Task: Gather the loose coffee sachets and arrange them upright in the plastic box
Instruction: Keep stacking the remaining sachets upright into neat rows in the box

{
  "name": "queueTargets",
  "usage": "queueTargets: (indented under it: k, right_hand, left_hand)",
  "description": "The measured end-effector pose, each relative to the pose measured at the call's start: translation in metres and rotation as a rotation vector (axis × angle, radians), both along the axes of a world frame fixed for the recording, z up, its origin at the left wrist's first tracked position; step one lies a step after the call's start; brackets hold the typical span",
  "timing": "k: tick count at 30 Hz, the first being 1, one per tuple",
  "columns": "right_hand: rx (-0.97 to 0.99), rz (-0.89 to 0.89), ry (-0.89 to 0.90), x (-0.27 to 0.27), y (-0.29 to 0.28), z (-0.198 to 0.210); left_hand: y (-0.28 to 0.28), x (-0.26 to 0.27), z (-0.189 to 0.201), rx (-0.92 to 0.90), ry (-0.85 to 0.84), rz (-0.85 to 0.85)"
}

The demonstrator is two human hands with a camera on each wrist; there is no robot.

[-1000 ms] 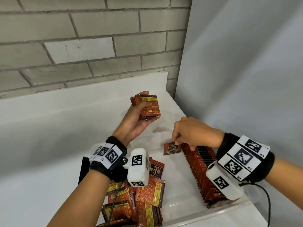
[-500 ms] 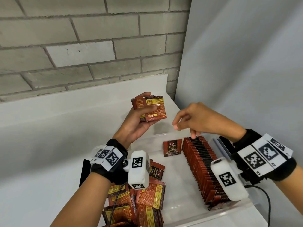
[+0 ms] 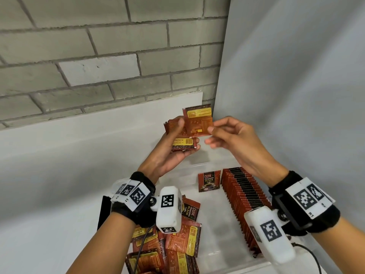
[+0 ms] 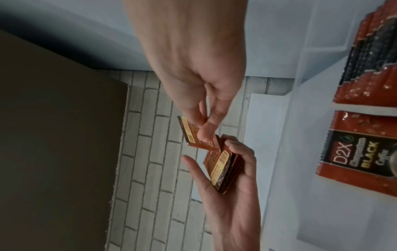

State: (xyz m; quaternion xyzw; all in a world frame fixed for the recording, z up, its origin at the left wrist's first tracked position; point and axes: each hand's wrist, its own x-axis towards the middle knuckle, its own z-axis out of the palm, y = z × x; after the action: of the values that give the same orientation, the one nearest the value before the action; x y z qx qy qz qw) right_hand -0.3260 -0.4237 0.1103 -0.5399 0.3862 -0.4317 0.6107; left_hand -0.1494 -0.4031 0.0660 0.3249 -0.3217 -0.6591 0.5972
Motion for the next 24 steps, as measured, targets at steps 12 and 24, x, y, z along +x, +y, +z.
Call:
queueTargets:
  k: [12,24]
  right_hand:
    - [-0.262,-0.063,0.149,0.001,0.001,-0.014]
    - [0.027,-0.009,0.020,-0.004,-0.003,-0.002]
  left_hand:
    - [0.002,0.000,0.000,-0.010,0.179,0.019]
    - [0.003,0.000,0.000,-0.066,0.072,0.025]
